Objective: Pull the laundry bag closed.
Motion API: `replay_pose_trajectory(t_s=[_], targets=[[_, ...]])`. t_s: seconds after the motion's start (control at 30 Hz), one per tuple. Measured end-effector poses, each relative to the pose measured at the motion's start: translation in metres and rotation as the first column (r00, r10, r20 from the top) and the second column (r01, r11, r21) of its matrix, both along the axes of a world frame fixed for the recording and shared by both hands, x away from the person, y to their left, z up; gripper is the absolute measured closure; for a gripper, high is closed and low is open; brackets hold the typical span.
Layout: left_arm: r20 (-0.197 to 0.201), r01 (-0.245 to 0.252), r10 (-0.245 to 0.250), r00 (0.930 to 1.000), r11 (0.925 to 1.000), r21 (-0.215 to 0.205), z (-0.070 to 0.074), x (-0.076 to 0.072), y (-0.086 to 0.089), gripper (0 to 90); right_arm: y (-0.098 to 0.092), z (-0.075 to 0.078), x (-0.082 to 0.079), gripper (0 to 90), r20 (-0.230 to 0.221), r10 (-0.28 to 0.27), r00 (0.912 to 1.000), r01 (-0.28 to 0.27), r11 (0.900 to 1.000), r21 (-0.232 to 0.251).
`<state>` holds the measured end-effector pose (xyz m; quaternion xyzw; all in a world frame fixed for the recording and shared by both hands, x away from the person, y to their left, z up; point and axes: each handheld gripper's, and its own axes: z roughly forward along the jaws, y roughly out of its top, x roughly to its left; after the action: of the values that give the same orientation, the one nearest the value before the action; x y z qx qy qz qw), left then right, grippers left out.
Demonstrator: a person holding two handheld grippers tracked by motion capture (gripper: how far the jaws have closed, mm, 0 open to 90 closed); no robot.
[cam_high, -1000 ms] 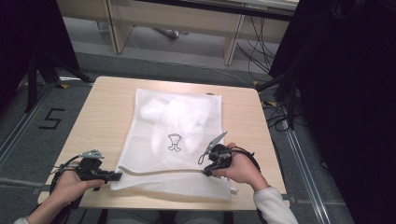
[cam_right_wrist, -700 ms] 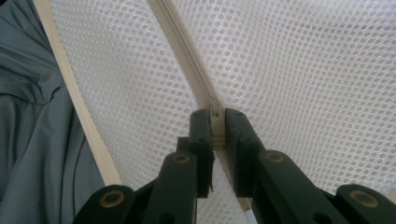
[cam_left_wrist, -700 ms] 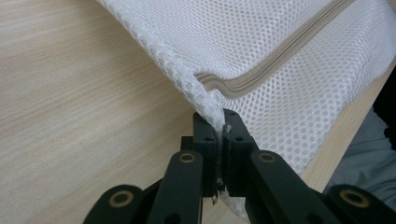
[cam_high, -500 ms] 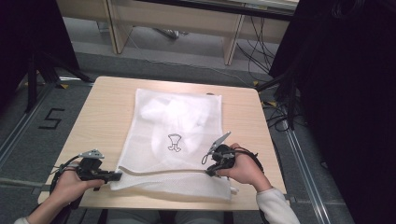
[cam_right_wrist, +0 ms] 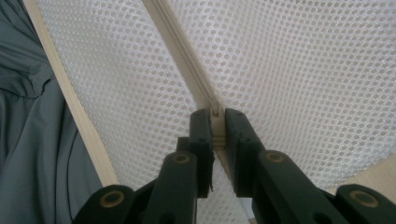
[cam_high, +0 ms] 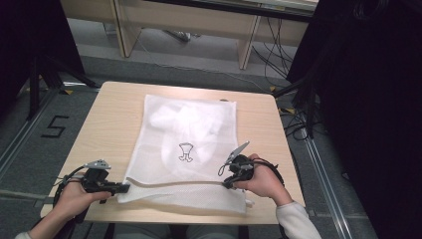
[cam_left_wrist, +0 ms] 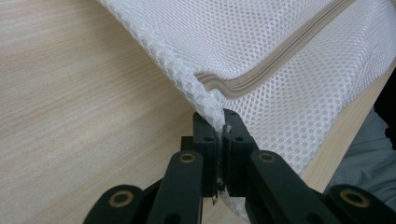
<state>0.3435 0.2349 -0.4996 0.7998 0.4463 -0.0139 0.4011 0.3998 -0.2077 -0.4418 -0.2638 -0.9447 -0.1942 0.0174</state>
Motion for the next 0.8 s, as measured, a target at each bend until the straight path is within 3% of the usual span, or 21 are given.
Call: replay_pose_trajectory(t_s=[0.37, 0.43, 0.47, 0.53, 0.6, 0.67, 0.77, 0.8], targets=[[0.000, 0.000, 0.000, 1.0000, 1.0000, 0.000, 0.000, 0.000, 0.000, 85.6, -0.009, -0.001, 0.000, 82.6, -0.008, -0.018, 0.9998, 0.018, 1.000, 0.008], [0.015, -0.017, 0.017, 0.9997, 0.9998, -0.007, -0.001, 0.000, -0.001, 85.6, -0.011, -0.001, 0.000, 82.6, -0.003, -0.020, 0.9998, 0.020, 1.000, 0.005], [-0.002, 0.000, 0.000, 1.0000, 1.0000, 0.002, 0.000, 0.000, 0.000, 85.5, -0.012, -0.001, 0.000, 82.6, -0.003, -0.022, 0.9997, 0.022, 1.000, 0.006], [0.014, -0.018, 0.018, 0.9997, 0.9998, -0.006, -0.001, -0.001, -0.001, 85.5, -0.013, -0.001, 0.000, 82.6, 0.000, -0.031, 0.9995, 0.031, 1.000, -0.005], [0.000, -0.002, 0.002, 1.0000, 1.0000, 0.002, 0.000, 0.000, 0.000, 85.6, -0.016, -0.001, 0.000, 82.6, -0.001, -0.033, 0.9994, 0.033, 0.999, -0.002], [0.017, -0.020, 0.020, 0.9997, 0.9997, -0.011, -0.002, 0.000, -0.001, 85.5, -0.017, -0.002, 0.000, 82.6, 0.001, -0.037, 0.9993, 0.037, 0.999, -0.001], [0.001, -0.005, 0.005, 1.0000, 1.0000, 0.004, 0.000, 0.000, 0.000, 85.5, -0.019, -0.001, 0.000, 82.6, 0.000, -0.039, 0.9992, 0.039, 0.999, -0.004], [0.017, -0.019, 0.019, 0.9997, 0.9998, -0.011, -0.002, 0.000, -0.002, 85.6, -0.020, -0.001, -0.001, 82.6, 0.001, -0.044, 0.9990, 0.044, 0.999, -0.002]])
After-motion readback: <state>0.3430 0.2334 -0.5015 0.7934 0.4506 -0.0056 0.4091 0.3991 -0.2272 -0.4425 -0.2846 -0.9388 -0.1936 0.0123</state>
